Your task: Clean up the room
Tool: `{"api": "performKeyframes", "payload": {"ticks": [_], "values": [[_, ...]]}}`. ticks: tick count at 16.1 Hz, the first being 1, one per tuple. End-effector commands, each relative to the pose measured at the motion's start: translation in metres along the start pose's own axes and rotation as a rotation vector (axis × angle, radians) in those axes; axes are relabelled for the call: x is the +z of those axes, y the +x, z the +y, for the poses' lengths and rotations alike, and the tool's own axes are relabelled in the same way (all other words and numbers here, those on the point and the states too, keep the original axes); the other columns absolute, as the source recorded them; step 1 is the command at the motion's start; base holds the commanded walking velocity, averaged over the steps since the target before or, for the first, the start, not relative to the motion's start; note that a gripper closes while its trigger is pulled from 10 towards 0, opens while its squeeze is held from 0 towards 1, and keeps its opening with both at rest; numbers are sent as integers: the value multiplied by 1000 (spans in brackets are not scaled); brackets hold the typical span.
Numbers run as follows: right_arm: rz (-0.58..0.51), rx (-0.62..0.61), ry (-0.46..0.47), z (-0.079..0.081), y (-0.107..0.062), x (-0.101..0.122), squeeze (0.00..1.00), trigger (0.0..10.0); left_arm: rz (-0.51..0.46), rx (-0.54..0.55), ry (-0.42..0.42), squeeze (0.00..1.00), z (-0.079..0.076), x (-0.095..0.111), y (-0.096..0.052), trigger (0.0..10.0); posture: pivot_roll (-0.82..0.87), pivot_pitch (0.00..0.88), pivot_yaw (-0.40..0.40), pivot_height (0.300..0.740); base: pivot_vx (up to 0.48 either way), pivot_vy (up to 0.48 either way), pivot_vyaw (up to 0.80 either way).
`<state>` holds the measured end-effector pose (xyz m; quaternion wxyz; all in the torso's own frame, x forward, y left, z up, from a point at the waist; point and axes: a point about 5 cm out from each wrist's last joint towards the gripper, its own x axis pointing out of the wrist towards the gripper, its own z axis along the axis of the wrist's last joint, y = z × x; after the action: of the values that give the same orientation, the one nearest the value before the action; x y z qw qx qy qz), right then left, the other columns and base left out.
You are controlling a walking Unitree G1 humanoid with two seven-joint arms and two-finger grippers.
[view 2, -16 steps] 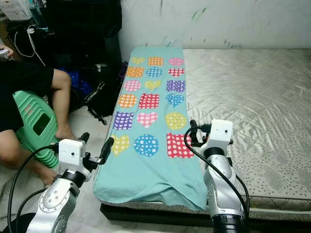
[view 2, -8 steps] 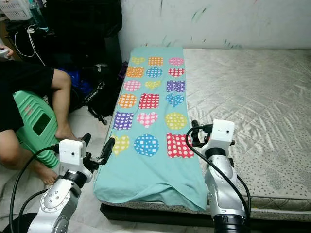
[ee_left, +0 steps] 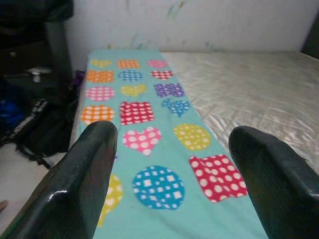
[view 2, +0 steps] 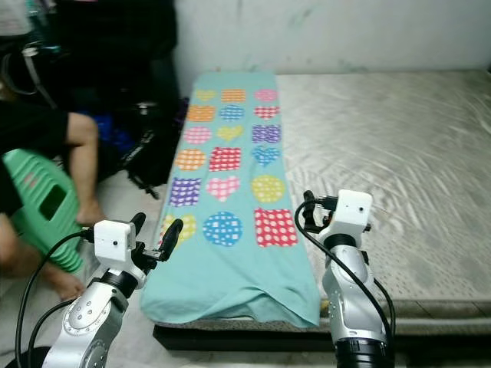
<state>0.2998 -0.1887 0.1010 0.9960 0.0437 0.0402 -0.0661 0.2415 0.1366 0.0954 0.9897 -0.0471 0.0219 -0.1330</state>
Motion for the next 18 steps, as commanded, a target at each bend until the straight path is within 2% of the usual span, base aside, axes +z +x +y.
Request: {"api": "performKeyframes", "payload": {"ticks": [1, 9, 13, 18], "values": [[11, -5, 5, 0, 1, -1, 0, 10000, -12, -3, 5, 0, 2, 4, -1, 10000, -101, 0, 41, 740, 0, 289, -800], [4, 0, 7, 0, 1, 0, 0, 10000, -34, -61, -7, 0, -2, 7, -1, 10000, -105, 0, 42, 740, 0, 0, -752], [0, 2, 6, 1, 2, 0, 0, 10000, -31, -66, -4, 0, -2, 7, -1, 10000, -104, 0, 42, 740, 0, 0, 0], [0, 1, 3, 0, 2, 1, 0, 10000, -29, -69, -1, 0, -3, 7, -1, 10000, -105, 0, 42, 740, 280, 0, 0]]}}
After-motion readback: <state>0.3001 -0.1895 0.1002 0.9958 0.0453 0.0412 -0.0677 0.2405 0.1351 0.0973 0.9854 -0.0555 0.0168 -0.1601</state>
